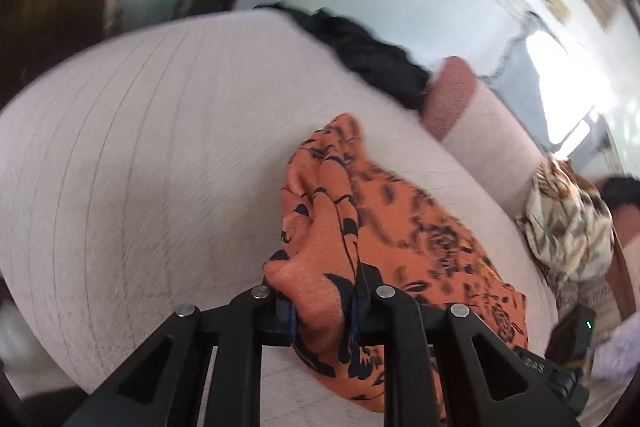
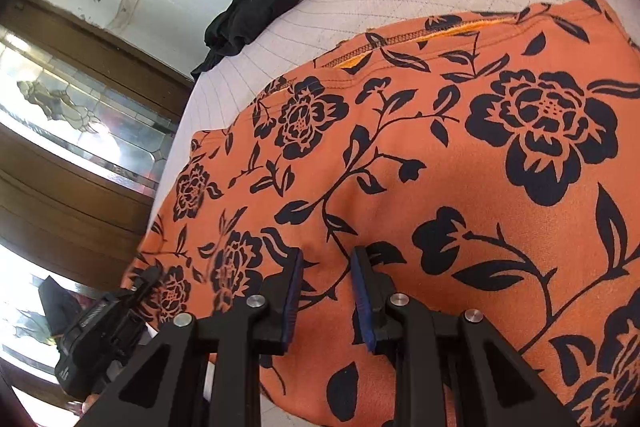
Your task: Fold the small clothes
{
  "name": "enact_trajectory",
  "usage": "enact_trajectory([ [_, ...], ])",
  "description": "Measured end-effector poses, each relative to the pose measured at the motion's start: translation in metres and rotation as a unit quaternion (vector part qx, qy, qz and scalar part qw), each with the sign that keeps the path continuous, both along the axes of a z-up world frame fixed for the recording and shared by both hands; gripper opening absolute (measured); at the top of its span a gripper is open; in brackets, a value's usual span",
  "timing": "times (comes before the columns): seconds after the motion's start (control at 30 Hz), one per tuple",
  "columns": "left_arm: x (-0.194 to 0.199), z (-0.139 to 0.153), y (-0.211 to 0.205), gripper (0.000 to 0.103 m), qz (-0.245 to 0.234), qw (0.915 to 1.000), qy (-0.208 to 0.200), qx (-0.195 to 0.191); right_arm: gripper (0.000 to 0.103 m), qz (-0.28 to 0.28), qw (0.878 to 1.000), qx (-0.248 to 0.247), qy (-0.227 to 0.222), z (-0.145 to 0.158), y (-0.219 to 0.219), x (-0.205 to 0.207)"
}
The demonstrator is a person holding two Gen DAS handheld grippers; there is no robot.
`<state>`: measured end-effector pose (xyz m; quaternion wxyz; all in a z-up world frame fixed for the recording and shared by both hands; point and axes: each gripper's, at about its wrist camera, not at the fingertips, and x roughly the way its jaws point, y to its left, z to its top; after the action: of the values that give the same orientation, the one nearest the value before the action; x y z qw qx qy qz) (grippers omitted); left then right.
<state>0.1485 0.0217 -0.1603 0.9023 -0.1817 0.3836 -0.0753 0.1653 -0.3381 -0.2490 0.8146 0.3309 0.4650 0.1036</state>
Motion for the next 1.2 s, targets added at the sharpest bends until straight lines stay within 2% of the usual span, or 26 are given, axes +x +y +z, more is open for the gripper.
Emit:
enact_trajectory([
  [0.07, -0.006, 0.021, -0.024, 0.018, -0.037, 0.9984, -0.032, 0.027, 0.029, 0.005, 1.0, 0.022, 0.009, -0.001, -0.005, 0.002],
  [0.2, -0.024, 0.046, -0.084, 0.018, -0.123, 0.9863, -0.081, 0.074, 0.033, 0.007, 0.997, 0.08, 0.0, 0.007, -0.023, 0.014],
  [0.27, -0.036, 0.049, -0.117, 0.018, -0.169, 0.9765, -0.094, 0.096, 0.059, 0.009, 0.992, 0.123, -0.019, 0.012, -0.038, 0.024],
  [0.3, -0.042, 0.048, -0.134, 0.018, -0.191, 0.971, -0.097, 0.105, 0.08, 0.008, 0.987, 0.157, -0.032, 0.014, -0.047, 0.028],
  [0.33, -0.047, 0.046, -0.148, 0.018, -0.21, 0.9666, -0.098, 0.11, 0.084, 0.005, 0.98, 0.195, -0.043, 0.014, -0.058, 0.032],
  [0.43, -0.059, 0.031, -0.188, 0.018, -0.263, 0.9537, -0.083, 0.12, 0.084, 0.015, 0.96, 0.273, -0.057, 0.013, -0.085, 0.048],
  [0.6, -0.065, -0.007, -0.229, 0.017, -0.307, 0.9384, -0.04, 0.153, 0.087, 0.019, 0.944, 0.325, -0.043, -0.001, -0.117, 0.065],
  [0.73, -0.063, -0.022, -0.235, 0.017, -0.314, 0.9349, -0.018, 0.165, 0.087, -0.015, 0.963, 0.27, -0.005, -0.015, -0.131, 0.073],
  [0.8, -0.062, -0.022, -0.236, 0.017, -0.315, 0.9341, -0.018, 0.166, 0.084, -0.006, 0.966, 0.259, 0.009, -0.023, -0.129, 0.08],
  [0.87, -0.061, -0.023, -0.239, 0.017, -0.316, 0.9336, -0.018, 0.168, 0.071, 0.016, 0.974, 0.224, 0.009, -0.022, -0.12, 0.087],
  [0.9, -0.06, -0.023, -0.24, 0.017, -0.316, 0.9332, -0.018, 0.171, 0.054, 0.03, 0.981, 0.191, 0.008, -0.019, -0.111, 0.091],
  [0.93, -0.06, -0.022, -0.241, 0.017, -0.316, 0.9329, -0.018, 0.173, 0.029, 0.041, 0.985, 0.165, 0.009, -0.018, -0.104, 0.093],
  [0.97, -0.059, -0.021, -0.242, 0.017, -0.316, 0.9332, -0.016, 0.171, 0.023, 0.046, 0.988, 0.147, 0.009, -0.019, -0.098, 0.095],
  [1.03, -0.062, -0.014, -0.241, 0.017, -0.318, 0.9339, -0.02, 0.162, 0.016, 0.045, 0.991, 0.126, -0.001, -0.013, -0.095, 0.095],
  [1.13, -0.067, 0.003, -0.251, 0.017, -0.335, 0.932, -0.032, 0.136, 0.015, 0.031, 0.992, 0.113, -0.056, 0.019, -0.108, 0.085],
  [1.2, -0.071, 0.013, -0.269, 0.017, -0.353, 0.9268, -0.039, 0.123, 0.015, 0.021, 0.991, 0.1, -0.091, 0.037, -0.124, 0.074],
])
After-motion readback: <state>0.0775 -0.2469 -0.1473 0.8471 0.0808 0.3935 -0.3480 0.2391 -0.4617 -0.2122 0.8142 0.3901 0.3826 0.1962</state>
